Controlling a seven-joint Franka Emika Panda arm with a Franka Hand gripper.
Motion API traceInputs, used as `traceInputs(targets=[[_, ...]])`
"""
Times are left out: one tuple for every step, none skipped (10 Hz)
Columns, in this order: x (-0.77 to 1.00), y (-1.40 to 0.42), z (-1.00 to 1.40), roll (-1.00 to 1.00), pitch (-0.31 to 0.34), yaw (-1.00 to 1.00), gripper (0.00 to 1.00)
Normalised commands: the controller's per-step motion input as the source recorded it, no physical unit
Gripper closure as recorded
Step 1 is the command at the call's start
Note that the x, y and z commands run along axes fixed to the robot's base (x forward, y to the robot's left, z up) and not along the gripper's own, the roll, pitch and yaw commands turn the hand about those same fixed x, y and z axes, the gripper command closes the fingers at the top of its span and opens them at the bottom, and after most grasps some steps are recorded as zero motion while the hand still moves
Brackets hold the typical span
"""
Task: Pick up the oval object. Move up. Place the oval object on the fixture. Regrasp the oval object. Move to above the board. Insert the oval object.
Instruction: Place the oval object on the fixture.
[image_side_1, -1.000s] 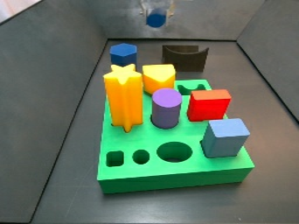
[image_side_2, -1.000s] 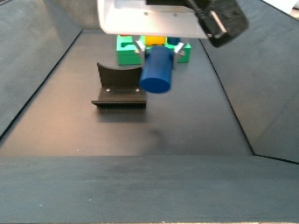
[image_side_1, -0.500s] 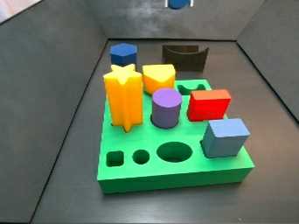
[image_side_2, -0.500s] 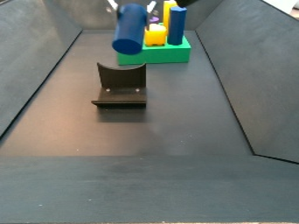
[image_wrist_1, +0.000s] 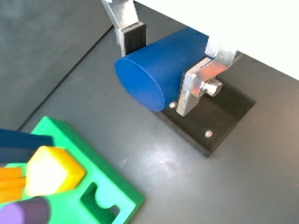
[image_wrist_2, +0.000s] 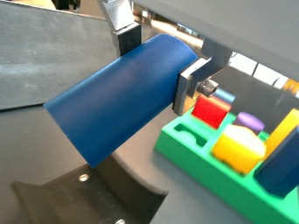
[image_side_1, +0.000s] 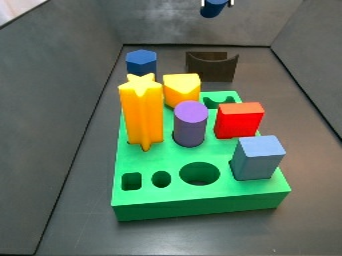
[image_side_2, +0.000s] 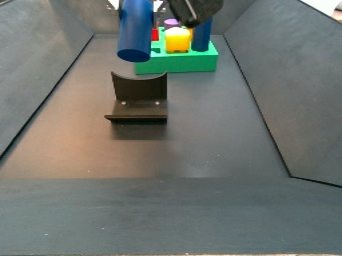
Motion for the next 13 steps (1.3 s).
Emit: traceInputs(targets=[[0.07,0.05,-0.01,-0.61,0.127,-0.05,1.0],[0.07,0.04,-0.01,-0.32,0.103,-0.09,1.0],[0.08,0.03,-0.01,-0.23,0.098,-0.1,1.0],[0.13,0.13,-1.0,-1.0,0.231,-0.08,1.0],[0.13,0.14,-1.0,-1.0,0.217,-0.09,1.0],[0.15,0.14,-1.0,-0.91,0.223,-0.14,1.0],[0.16,0.14,-1.0,-0.7,0.189,-0.18,1.0],[0.17,0.14,-1.0,-0.54,0.151,-0.2,1.0],[0.17,0.14,-1.0,-0.43,0.124,-0.2,1.0],[0.18,0.13,-1.0,-0.25,0.072,-0.21,1.0],[0.19,0.14,-1.0,-0.2,0.033,-0.2,1.0],[0.16,0.12,-0.8,-0.17,-0.006,-0.18,1.0],[0.13,0.09,-0.55,-0.17,-0.035,-0.15,1.0]])
